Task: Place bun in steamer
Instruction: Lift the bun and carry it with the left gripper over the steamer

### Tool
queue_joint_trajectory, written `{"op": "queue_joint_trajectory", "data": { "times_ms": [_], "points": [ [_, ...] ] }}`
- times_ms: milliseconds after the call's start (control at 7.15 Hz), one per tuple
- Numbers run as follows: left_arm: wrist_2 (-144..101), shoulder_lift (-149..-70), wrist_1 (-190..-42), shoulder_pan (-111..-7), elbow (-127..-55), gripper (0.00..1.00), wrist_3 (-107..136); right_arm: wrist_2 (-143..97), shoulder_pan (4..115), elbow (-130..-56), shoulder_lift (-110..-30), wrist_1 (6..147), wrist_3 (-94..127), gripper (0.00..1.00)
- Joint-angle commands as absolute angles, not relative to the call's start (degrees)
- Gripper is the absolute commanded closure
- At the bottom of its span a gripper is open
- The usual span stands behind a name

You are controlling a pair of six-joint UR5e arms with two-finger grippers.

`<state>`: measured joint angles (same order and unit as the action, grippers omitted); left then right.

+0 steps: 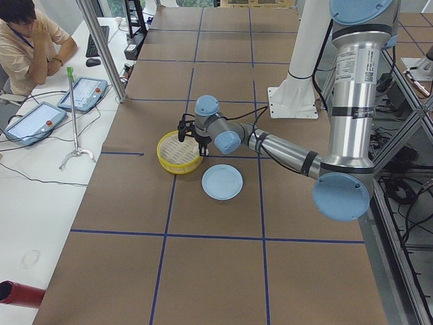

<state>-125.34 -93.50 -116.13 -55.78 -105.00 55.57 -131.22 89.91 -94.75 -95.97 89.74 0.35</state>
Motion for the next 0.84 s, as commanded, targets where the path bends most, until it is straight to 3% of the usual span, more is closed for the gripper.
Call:
{"op": "queue_joint_trajectory", "data": {
  "times_ms": [0,419,699],
  "points": [
    [-125.1,-102.3,-113.4,-56.6,-97.2,0.69,55.6,-131.2,89.9,-94.7,-96.0,89.7,0.4,0.0],
    [-124.7,-112.8,-109.4,-55.5,-85.1,0.69,55.7,-131.2,89.9,-94.7,-96.0,89.7,0.4,0.0],
    [-122.5,-113.1,-109.9,-51.6,-84.7,0.69,59.5,-131.2,89.9,-94.7,-96.0,89.7,0.4,0.0]
  ]
}}
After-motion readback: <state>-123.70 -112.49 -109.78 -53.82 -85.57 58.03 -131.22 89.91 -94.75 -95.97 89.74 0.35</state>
